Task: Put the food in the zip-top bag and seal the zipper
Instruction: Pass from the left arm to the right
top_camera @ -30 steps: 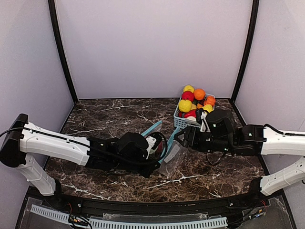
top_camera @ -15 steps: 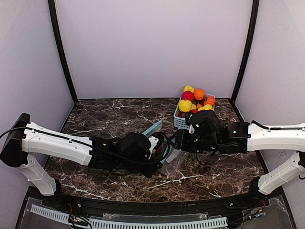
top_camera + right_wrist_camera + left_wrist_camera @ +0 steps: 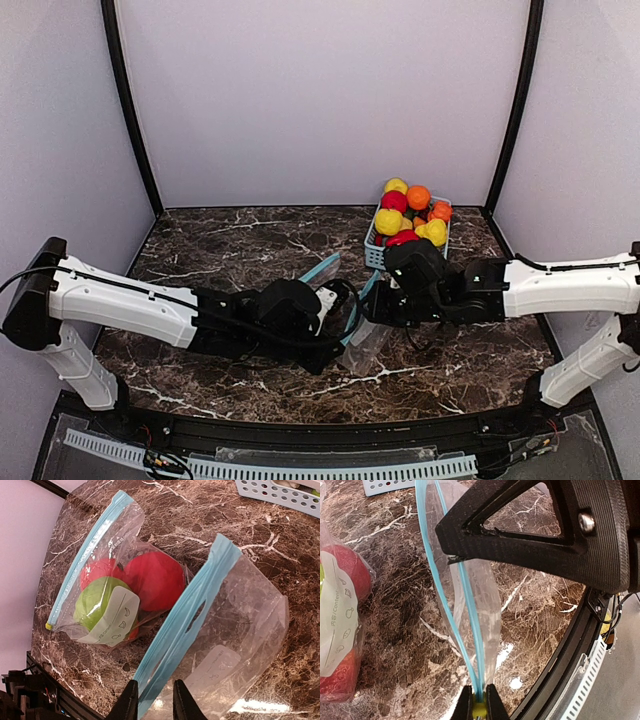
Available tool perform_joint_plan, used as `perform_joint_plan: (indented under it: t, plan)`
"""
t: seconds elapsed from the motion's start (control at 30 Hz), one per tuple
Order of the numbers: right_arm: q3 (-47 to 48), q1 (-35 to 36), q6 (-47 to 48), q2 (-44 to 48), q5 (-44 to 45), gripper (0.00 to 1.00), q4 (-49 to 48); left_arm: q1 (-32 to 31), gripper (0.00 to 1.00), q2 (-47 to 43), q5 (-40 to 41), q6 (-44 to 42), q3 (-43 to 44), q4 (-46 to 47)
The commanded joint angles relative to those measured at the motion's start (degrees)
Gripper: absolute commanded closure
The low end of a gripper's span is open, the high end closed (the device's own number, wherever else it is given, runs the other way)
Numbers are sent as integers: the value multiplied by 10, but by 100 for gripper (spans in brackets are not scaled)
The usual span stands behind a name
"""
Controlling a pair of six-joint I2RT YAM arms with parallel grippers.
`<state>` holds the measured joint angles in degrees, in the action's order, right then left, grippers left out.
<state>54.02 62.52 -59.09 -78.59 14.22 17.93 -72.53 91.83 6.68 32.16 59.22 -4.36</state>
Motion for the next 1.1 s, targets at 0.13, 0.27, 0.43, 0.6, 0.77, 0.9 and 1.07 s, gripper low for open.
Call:
perform_joint_plan:
  t: [0.13, 0.27, 0.43, 0.6, 0.77, 0.9, 1.07]
  plan:
    - [12, 1, -4, -14, 11, 77, 8, -4, 99, 5, 2, 2, 15, -6]
    - [8, -1, -9, -20, 10, 81, 9, -6, 99, 6, 7, 1, 16, -9]
    - [3, -6, -16, -23, 6, 89, 6, -10, 99, 11, 14, -4, 22, -18]
    - [0, -8, -15, -20, 5, 100, 3, -13, 99, 15, 13, -4, 24, -20]
    - [-11, -8, -14, -14, 2, 100, -8, -14, 99, 13, 7, -2, 24, -20]
    - [-30, -9, -9, 3, 3, 100, -24, -14, 65, -1, -1, 10, 16, -9]
    - [-65, -8, 13, 42, -3, 100, -69, -10, 34, -27, -34, 29, 4, 23]
